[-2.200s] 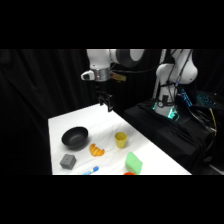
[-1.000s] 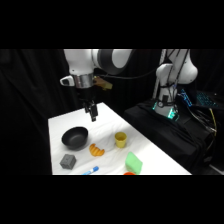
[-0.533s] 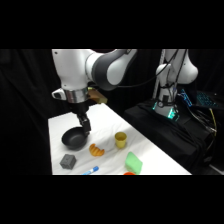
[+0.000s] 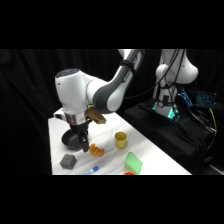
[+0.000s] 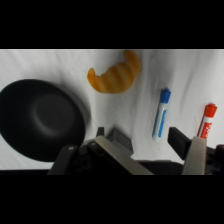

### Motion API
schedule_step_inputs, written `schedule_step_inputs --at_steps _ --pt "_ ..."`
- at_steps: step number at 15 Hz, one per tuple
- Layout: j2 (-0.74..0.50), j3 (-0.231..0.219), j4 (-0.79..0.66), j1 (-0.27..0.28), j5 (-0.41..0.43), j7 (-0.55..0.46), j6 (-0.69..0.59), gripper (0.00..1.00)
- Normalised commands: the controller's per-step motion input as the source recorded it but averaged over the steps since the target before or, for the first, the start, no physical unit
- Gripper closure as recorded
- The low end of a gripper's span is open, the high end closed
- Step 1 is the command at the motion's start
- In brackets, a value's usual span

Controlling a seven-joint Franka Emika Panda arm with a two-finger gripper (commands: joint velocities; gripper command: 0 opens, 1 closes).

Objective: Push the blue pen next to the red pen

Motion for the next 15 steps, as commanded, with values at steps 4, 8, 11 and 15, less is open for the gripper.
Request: schedule_step_inputs --at_steps 4,8,11,15 --pt "0.22 -0.058 0.21 0.082 0.042 0.11 0.17 0.0" --pt "0.24 -0.087 0.25 0.075 0.032 0.07 0.13 0.0" --pt "0.25 -0.098 0.29 0.073 0.025 0.06 0.08 0.0" --pt "0.24 -0.091 0.31 0.084 0.021 0.06 0.04 0.0"
